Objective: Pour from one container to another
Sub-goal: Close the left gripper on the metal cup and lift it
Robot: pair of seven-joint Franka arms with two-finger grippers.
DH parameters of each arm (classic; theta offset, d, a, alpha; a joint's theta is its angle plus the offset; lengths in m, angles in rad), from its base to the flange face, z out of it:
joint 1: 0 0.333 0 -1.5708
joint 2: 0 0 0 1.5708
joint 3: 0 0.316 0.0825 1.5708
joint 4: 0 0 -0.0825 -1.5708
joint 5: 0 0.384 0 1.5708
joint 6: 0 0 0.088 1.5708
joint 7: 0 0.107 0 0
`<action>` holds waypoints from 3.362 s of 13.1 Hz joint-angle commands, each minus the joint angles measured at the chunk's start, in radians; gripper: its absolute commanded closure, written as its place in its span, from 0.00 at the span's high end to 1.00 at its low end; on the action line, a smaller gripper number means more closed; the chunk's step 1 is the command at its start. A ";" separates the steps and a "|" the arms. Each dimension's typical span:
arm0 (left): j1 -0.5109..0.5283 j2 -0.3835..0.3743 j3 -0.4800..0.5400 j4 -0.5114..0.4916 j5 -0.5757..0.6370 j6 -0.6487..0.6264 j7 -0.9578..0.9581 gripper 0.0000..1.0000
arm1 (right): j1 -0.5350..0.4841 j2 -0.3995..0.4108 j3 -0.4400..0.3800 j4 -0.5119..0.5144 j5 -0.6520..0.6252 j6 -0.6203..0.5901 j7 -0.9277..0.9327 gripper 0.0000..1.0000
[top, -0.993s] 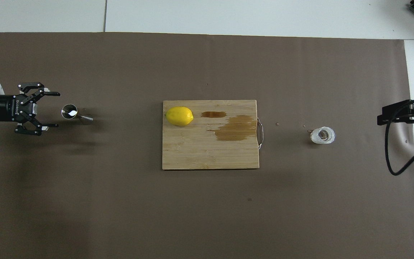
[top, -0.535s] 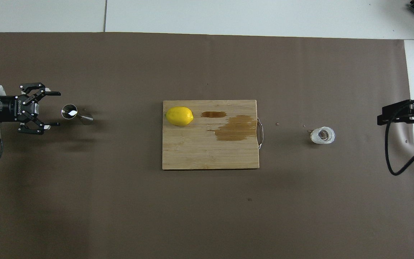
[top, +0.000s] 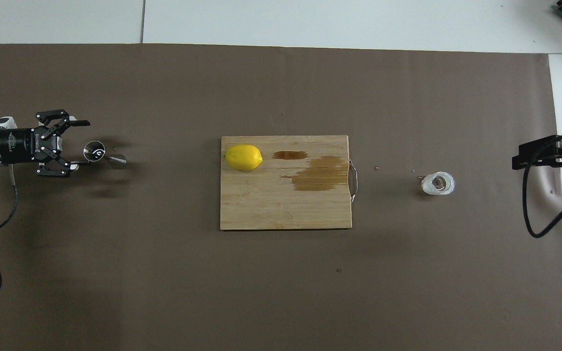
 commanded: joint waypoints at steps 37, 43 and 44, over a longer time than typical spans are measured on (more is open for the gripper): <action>0.020 -0.009 -0.010 -0.055 0.048 -0.073 -0.006 0.69 | -0.002 -0.021 0.004 -0.022 -0.008 -0.006 0.013 1.00; 0.018 -0.009 -0.011 -0.055 0.047 -0.071 -0.031 0.46 | -0.002 -0.021 0.004 -0.022 -0.008 -0.006 0.013 1.00; 0.018 -0.009 -0.011 -0.055 0.047 -0.071 -0.052 0.38 | -0.002 -0.021 0.004 -0.022 -0.008 -0.006 0.013 1.00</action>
